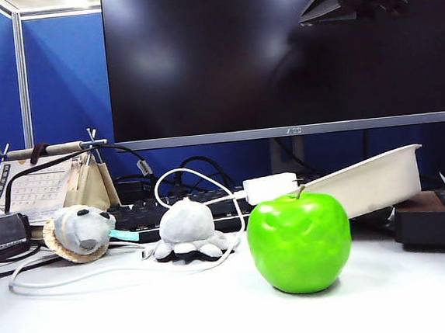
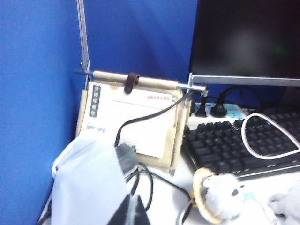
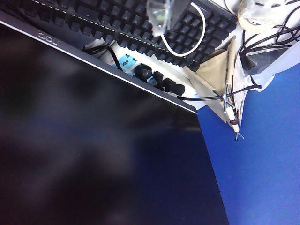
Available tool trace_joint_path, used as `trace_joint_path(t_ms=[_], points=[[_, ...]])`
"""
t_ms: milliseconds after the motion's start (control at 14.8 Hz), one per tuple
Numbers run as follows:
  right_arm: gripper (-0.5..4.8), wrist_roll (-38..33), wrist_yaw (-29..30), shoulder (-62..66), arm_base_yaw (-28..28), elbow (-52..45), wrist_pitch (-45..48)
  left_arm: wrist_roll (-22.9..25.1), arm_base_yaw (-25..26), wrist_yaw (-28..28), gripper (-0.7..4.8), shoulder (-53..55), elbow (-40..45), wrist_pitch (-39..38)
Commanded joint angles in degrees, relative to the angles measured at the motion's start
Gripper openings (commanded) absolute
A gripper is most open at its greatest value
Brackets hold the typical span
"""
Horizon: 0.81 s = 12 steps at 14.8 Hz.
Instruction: Place the tilting octopus upright.
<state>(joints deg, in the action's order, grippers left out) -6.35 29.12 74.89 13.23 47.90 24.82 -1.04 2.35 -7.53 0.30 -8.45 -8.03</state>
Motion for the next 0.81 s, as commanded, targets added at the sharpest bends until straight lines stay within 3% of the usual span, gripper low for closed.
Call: trace_joint_path(t_ms=[68, 811], points=[[-0.01, 0.2, -0.1, -0.1, 0.1, 0.1, 0.6, -0.5, 0.0, -0.2, -0.06, -0.1, 0.3, 1.3], [-0.01, 0.2, -0.1, -0.1, 0.1, 0.1, 0.6, -2.4, 0.0, 0.0, -0.06, -0.1, 4.3, 4.7]])
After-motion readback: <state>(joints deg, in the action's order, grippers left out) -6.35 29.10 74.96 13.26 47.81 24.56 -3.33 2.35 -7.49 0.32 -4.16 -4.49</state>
